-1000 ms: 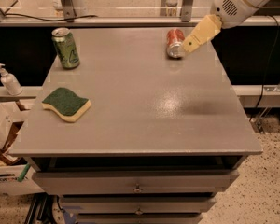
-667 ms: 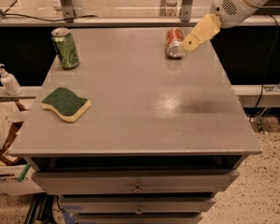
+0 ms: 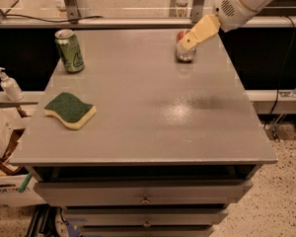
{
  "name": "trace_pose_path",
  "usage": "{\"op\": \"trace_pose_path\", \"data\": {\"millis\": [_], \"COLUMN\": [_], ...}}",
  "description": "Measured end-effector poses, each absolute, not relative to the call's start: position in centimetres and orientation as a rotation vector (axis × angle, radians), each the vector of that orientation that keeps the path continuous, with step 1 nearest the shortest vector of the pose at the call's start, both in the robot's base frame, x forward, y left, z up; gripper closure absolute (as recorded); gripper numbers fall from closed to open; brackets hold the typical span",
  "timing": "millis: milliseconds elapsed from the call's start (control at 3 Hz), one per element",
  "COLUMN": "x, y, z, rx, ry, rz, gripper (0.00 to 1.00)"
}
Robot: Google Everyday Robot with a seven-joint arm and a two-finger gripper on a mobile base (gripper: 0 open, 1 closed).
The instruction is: Place coke can upright
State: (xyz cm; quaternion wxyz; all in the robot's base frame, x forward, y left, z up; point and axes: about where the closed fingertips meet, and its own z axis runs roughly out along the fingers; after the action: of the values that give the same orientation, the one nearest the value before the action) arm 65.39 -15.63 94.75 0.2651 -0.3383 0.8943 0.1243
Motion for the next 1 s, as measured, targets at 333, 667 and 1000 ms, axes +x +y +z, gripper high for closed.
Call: {"op": "trace_pose_path", "data": {"millis": [333,667,1000], "x": [67.9,70.7,70.9], "y": [-15.6,-15.6,-15.6], "z": [94.4,94.1,94.2], "rx": [-0.806,-0.714,-0.705], "ry": [2.439,2.449,2.448], "rz": [0.324,0.321,0.322], "gripper": [0.0,0.0,0.0]}}
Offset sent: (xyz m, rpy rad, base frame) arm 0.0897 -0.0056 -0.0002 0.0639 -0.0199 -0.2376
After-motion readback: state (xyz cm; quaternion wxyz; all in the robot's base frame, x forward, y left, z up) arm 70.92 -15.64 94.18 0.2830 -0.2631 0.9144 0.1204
